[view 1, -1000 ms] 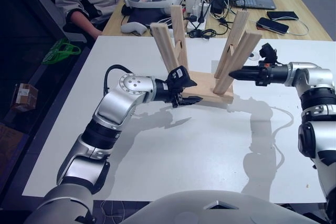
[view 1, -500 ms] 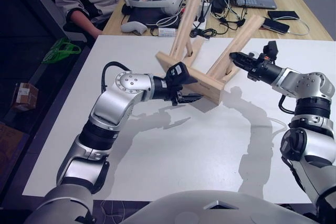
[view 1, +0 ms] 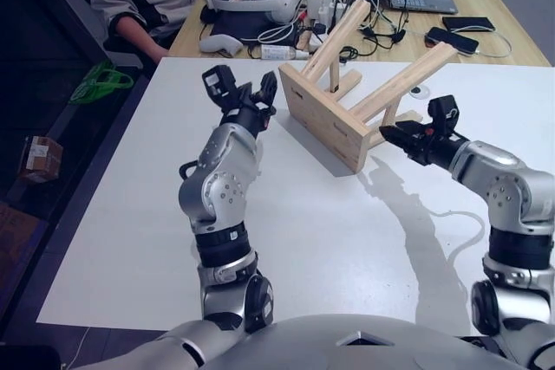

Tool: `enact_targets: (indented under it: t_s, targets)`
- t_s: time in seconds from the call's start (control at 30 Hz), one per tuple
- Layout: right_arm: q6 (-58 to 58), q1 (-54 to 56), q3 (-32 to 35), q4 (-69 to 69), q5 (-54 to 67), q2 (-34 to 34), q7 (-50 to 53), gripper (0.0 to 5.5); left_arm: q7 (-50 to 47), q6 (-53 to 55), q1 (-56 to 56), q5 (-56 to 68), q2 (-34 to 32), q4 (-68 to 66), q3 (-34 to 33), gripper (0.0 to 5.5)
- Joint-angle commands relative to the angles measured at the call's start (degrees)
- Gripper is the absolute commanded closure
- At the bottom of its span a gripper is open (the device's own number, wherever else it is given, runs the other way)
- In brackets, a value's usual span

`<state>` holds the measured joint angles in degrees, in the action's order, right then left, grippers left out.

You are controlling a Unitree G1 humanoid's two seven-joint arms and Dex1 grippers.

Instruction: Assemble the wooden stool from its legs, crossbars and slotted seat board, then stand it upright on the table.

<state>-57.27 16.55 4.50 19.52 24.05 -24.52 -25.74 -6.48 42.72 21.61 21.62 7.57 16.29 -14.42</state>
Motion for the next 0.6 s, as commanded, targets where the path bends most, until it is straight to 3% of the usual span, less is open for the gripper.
enact_targets:
  t_s: [0.03,0.13,0.27,0.47,0.6]
  targets:
    - [25.44,-5.95,-12.51,9.95,-21.38,-15.21,-1.13,3.02,-2.4,-1.75,-5.44,-2.01,2.81,3.07,3.93,2.58]
    - [49.81,-1.98,-21.41,2.8,-40.95,-24.63,-0.11,3.02,-3.19,-2.51,-6.11,-1.97,2.7,3.38,4.94,2.58]
    - [65.73,9.84,-29.91,-15.26,-57.42,-26.42,4.0,3.02,-3.78,-3.68,-4.69,-1.41,2.49,1.49,4.12,2.58]
    - [79.47,21.42,-37.21,-38.37,-69.21,-19.26,9.31,3.02,-4.59,-5.59,-3.6,-0.95,2.15,-0.71,4.41,2.58]
    - [76.94,24.67,-34.6,-48.88,-64.79,-9.91,10.22,3.2,-4.81,-6.48,-3.18,-0.73,1.57,-1.57,5.04,2.58]
